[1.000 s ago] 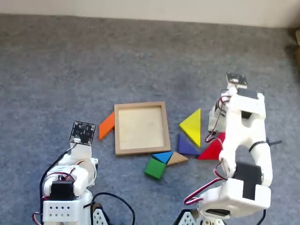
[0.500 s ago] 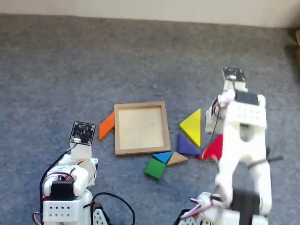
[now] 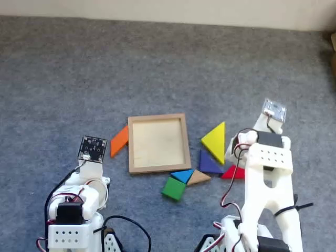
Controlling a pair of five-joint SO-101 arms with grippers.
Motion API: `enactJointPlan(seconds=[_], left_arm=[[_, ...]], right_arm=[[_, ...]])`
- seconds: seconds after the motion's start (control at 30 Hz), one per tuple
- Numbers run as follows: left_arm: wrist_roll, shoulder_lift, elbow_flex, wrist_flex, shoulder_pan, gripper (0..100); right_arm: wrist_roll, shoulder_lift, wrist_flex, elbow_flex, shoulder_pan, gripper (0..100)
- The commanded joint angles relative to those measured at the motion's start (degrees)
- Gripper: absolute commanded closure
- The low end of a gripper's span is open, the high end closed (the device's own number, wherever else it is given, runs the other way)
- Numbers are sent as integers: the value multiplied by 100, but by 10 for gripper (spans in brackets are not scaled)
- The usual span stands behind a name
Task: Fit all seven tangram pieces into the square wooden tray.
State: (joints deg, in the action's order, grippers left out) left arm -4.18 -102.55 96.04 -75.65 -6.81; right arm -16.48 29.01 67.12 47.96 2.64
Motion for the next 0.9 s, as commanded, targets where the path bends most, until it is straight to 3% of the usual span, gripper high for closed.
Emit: enactJointPlan(seconds=[0.0,0.4,0.87], left_arm=[[18,-154,119,-35,-66,993],[18,-154,119,-35,-66,993],[18,-154,119,-35,-66,993]], right_arm=[[-484,268,-453,180,-31,669],[-615,180,-1059,708,-40,670],[-571,-1851,-927,-365,48,670]])
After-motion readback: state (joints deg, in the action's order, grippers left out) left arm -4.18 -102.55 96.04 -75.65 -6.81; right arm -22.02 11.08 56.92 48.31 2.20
